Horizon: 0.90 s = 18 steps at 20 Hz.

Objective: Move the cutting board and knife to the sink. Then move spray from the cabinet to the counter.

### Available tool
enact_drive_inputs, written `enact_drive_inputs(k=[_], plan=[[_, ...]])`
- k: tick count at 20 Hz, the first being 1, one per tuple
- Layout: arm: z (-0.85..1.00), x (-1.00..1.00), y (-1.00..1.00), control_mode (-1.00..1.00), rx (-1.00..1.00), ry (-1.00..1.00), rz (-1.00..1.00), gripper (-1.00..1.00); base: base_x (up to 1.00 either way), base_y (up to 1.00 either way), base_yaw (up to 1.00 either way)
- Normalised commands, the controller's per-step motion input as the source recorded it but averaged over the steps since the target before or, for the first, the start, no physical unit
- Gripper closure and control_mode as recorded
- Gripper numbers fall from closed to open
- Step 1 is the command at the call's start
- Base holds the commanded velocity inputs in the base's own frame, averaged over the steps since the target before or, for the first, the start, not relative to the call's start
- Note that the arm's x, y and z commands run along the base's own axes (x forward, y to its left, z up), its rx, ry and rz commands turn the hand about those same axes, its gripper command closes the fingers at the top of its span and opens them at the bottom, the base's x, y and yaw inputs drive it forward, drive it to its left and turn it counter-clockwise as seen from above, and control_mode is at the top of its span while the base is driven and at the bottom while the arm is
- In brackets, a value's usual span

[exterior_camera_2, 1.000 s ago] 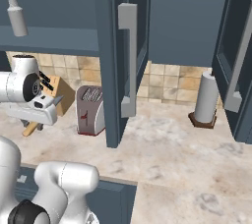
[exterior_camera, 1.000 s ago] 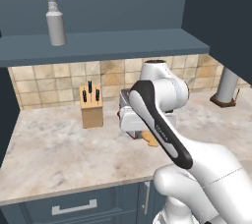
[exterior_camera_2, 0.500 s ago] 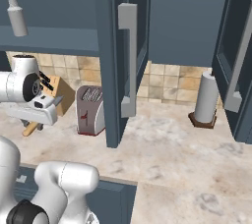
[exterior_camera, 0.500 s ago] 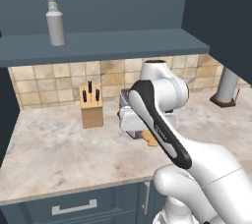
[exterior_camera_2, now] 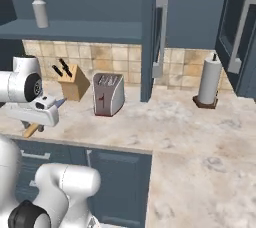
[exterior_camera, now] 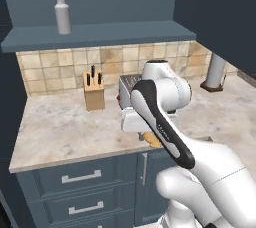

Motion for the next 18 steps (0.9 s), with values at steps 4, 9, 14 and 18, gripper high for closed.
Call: enact_drive_inputs(k=[4,9,14,18], plan=[[0.00,0.00,0.00,1.00,0.00,0.00,0.00,1.00,-0.79,0.56,-0.36],[0.00,0.00,0.00,1.00,0.00,0.00,0.00,1.00,-0.46,0.29,-0.49],[0.00,0.00,0.00,1.00,0.00,0.00,0.00,1.00,-0.26,-0.06,-0.59],[0.00,0.00,0.00,1.00,0.00,0.00,0.00,1.00,-0.03,-0.45,-0.74]])
